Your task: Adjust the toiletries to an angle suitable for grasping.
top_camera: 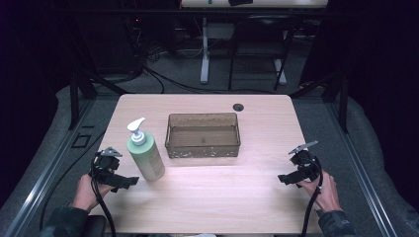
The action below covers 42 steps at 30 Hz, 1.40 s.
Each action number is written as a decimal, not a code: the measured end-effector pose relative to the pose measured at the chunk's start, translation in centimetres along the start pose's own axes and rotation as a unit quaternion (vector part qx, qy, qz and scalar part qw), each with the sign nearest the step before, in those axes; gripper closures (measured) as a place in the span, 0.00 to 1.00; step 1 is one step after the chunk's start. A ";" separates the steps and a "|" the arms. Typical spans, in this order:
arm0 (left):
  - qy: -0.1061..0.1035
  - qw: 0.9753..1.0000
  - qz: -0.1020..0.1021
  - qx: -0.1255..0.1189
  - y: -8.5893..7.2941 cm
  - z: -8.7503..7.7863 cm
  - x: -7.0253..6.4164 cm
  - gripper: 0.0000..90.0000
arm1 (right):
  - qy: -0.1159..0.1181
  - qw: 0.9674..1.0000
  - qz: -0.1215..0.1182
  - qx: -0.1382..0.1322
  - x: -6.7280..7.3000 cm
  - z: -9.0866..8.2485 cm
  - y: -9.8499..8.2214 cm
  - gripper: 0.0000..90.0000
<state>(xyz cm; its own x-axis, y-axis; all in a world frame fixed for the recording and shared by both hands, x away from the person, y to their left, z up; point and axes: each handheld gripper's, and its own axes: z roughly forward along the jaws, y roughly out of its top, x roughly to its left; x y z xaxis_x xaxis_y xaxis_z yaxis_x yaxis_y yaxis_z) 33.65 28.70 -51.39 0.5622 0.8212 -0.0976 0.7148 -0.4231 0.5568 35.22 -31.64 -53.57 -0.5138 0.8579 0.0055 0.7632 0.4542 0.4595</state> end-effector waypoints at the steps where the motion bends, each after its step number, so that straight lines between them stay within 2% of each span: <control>1: -0.001 1.000 -0.001 -0.003 0.0 -0.1 0.0 0.00 | 0.002 1.000 0.001 0.000 0.1 0.0 0.0 0.01; 5: -0.013 1.000 -0.018 -0.010 0.1 -0.5 0.2 0.00 | 0.001 1.000 -0.004 0.002 0.1 0.0 0.1 0.01; 12: -0.025 0.999 -0.023 -0.011 0.4 -1.4 0.4 0.00 | 0.002 1.000 -0.008 0.003 0.1 -0.2 0.1 0.02; 17: -0.030 0.999 -0.016 -0.007 1.0 -2.1 0.1 0.00 | 0.002 1.000 -0.005 0.002 0.1 -0.3 0.2 0.02; 19: -0.030 1.000 -0.001 -0.005 1.8 -2.8 -0.4 0.00 | 0.007 1.000 -0.004 0.003 0.1 -0.3 0.1 0.02; 23: -0.030 0.999 0.013 -0.002 2.9 -3.8 -0.7 0.00 | 0.010 1.000 -0.006 0.007 0.1 -0.2 0.2 0.02; 32: -0.033 0.999 0.030 0.000 5.0 -5.7 -1.0 0.00 | 0.015 1.000 -0.004 0.009 0.1 -0.2 0.2 0.02; 42: -0.035 0.999 0.039 0.007 6.4 -7.1 -1.7 0.00 | 0.016 1.000 -0.007 0.007 0.2 -0.1 0.4 0.02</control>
<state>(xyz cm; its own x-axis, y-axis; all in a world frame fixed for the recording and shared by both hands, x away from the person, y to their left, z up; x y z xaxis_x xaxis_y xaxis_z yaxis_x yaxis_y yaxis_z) 34.37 27.32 -41.80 0.6428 0.7578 -0.1121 0.6739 -0.4898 0.5532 35.35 -31.33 -53.27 -0.5361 0.8437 0.0280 0.7617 0.4693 0.4468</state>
